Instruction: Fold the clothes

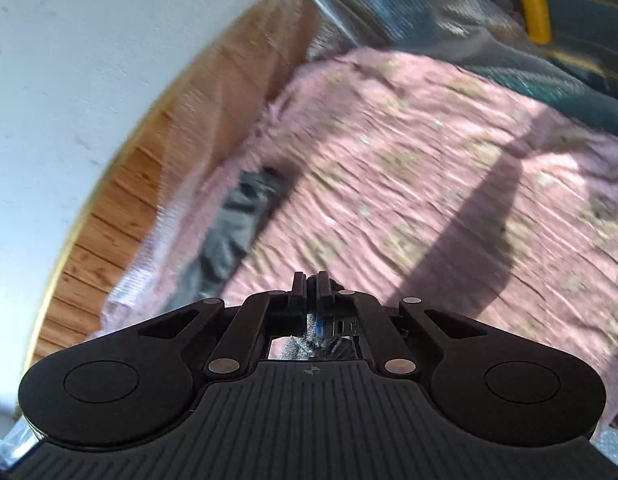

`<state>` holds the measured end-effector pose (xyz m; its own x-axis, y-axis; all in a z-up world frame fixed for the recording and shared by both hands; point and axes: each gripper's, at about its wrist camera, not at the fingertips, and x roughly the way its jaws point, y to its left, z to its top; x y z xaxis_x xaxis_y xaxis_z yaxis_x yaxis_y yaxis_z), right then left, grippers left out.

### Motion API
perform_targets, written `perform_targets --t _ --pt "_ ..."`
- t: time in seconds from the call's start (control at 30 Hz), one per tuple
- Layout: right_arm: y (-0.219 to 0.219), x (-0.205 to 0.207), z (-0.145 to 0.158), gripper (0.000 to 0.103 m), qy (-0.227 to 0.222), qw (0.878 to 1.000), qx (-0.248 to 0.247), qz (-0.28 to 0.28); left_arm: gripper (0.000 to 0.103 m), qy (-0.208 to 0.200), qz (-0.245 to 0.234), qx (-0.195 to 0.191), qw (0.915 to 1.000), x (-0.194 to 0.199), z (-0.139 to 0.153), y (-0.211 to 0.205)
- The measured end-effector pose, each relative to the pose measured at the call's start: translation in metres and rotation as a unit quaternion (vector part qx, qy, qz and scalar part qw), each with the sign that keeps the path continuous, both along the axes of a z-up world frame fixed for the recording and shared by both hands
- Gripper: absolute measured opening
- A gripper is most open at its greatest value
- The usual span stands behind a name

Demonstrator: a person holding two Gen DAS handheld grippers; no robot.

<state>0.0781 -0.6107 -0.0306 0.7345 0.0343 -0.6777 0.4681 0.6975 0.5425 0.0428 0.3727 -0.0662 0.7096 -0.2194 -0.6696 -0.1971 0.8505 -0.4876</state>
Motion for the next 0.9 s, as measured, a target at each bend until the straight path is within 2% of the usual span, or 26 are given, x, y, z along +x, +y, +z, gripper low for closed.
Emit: perform_targets --t 0.07,0.1,0.2,0.3,0.37,0.43,0.5,0.53,0.57,0.67,0.73,0.83,0.9 --pt "0.002 -0.006 0.031 0.001 -0.039 0.999 -0.006 0.017 0.011 -0.014 -0.004 0.011 0.9998 -0.014 0.017 -0.002" --pt "0.003 -0.011 0.046 0.001 -0.055 0.998 -0.010 0.027 0.011 -0.002 -0.006 0.011 0.9999 -0.026 0.011 -0.003" --pt "-0.006 -0.033 0.045 0.001 -0.049 0.996 -0.028 0.071 0.012 0.033 -0.012 0.010 0.9993 -0.061 -0.008 -0.005" --pt "-0.021 -0.051 -0.009 0.001 0.022 0.993 -0.036 0.108 0.013 0.108 0.019 0.024 0.9936 -0.092 -0.053 -0.011" --pt "-0.025 -0.055 -0.063 0.001 0.093 0.986 -0.054 0.130 0.017 0.153 0.059 0.048 0.9853 -0.096 -0.073 -0.016" --pt "-0.029 -0.057 -0.121 0.004 0.165 0.975 -0.076 0.130 0.016 0.197 0.099 0.072 0.9728 -0.100 -0.093 -0.020" --pt "-0.036 -0.065 -0.157 0.010 0.204 0.969 -0.090 0.107 0.021 0.240 0.139 0.095 0.9562 -0.105 -0.113 -0.025" --pt "-0.039 -0.070 -0.171 0.006 0.216 0.967 -0.098 0.097 0.023 0.239 0.163 0.097 0.9523 -0.110 -0.107 -0.026" --pt "-0.041 -0.075 -0.180 0.007 0.222 0.965 -0.106 0.087 0.029 0.226 0.175 0.093 0.9537 -0.116 -0.097 -0.026" --pt "-0.035 -0.080 -0.148 0.027 0.150 0.978 -0.126 0.069 0.045 0.180 0.198 0.077 0.9606 -0.128 -0.065 -0.024" --pt "-0.022 -0.067 -0.127 0.038 0.112 0.980 -0.141 0.083 0.047 0.162 0.202 0.068 0.9634 -0.121 -0.052 -0.018" --pt "0.007 -0.019 -0.131 0.054 0.112 0.971 -0.157 0.144 0.047 0.150 0.194 0.075 0.9665 -0.087 -0.045 -0.017" --pt "0.024 0.008 -0.151 0.051 0.145 0.957 -0.172 0.180 0.047 0.144 0.176 0.074 0.9710 -0.065 -0.043 -0.023"
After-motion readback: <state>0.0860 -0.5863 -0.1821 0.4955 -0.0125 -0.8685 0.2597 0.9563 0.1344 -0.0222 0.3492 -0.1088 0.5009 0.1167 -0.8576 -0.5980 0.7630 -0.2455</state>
